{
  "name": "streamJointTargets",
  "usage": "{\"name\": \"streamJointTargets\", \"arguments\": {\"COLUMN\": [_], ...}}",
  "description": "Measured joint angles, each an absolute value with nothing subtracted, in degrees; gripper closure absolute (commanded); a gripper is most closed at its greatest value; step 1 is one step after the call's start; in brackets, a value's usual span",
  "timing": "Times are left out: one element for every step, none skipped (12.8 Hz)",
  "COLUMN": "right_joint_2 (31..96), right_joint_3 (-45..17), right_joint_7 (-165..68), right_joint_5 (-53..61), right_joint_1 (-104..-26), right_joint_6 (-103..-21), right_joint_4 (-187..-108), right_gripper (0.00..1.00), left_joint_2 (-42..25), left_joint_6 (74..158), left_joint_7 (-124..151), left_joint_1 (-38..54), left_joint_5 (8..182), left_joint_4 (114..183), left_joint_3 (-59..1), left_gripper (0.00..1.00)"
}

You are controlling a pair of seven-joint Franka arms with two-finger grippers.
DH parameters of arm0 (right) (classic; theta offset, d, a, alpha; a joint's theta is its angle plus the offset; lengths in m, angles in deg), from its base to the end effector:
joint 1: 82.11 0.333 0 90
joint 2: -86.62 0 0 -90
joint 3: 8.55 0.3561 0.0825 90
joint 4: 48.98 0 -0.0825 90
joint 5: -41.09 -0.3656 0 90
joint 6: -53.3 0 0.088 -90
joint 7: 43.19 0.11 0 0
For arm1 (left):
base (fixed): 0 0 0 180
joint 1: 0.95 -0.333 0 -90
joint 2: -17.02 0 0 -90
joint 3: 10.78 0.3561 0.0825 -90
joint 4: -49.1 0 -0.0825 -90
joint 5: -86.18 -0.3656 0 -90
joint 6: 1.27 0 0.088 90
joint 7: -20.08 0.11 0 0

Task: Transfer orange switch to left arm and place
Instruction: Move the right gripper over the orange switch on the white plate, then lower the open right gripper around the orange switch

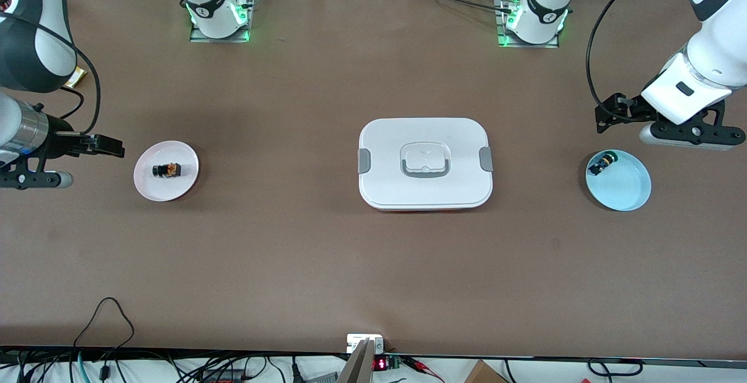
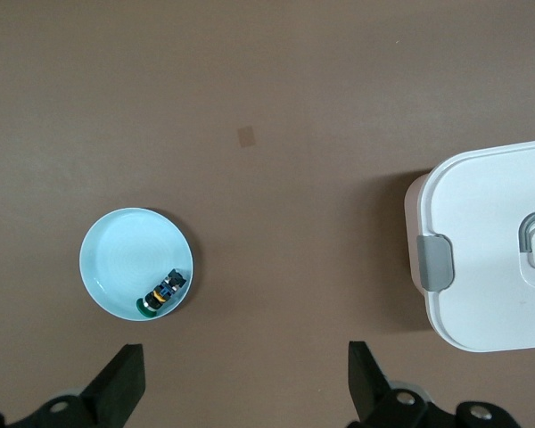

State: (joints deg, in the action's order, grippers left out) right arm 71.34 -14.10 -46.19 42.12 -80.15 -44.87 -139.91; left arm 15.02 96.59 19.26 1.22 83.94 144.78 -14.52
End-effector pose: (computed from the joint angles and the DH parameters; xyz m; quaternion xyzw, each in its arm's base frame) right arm 0.6181 -0.0338 0.5114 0.9973 -0.0024 -0.0706 0.0176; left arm 0.5541 -0.0529 0.6093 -0.9987 0.0470 -0.0027 0.0181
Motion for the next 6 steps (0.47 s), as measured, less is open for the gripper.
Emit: {"name": "streamJointTargets", "arguments": {"right_joint_2": [70.37, 69.36, 68.43, 67.76, 67.28, 67.03], "right_joint_3": [-14.10, -14.12, -14.12, -14.12, -14.12, -14.11], "right_joint_7": [-46.19, -46.21, -46.25, -46.25, -46.25, -46.25], "right_joint_5": [42.12, 42.12, 42.12, 42.12, 42.12, 42.12], "right_joint_1": [-80.42, -80.80, -81.09, -81.22, -81.24, -81.23], "right_joint_6": [-45.70, -46.67, -48.32, -50.16, -51.87, -53.38], "right_joint_4": [-139.94, -140.03, -140.39, -141.14, -142.12, -143.10], "right_gripper": [0.00, 0.00, 0.00, 0.00, 0.00, 0.00], "left_joint_2": [15.02, 15.02, 15.02, 15.02, 15.02, 15.01], "left_joint_6": [96.59, 96.59, 96.59, 96.59, 96.59, 96.59], "left_joint_7": [19.26, 19.26, 19.26, 19.26, 19.26, 19.26], "left_joint_1": [1.22, 1.22, 1.22, 1.22, 1.22, 1.22], "left_joint_5": [83.94, 83.94, 83.94, 83.94, 83.94, 83.94], "left_joint_4": [144.77, 144.77, 144.77, 144.77, 144.77, 144.77], "left_joint_3": [-14.52, -14.52, -14.52, -14.52, -14.52, -14.51], "left_gripper": [0.00, 0.00, 0.00, 0.00, 0.00, 0.00]}}
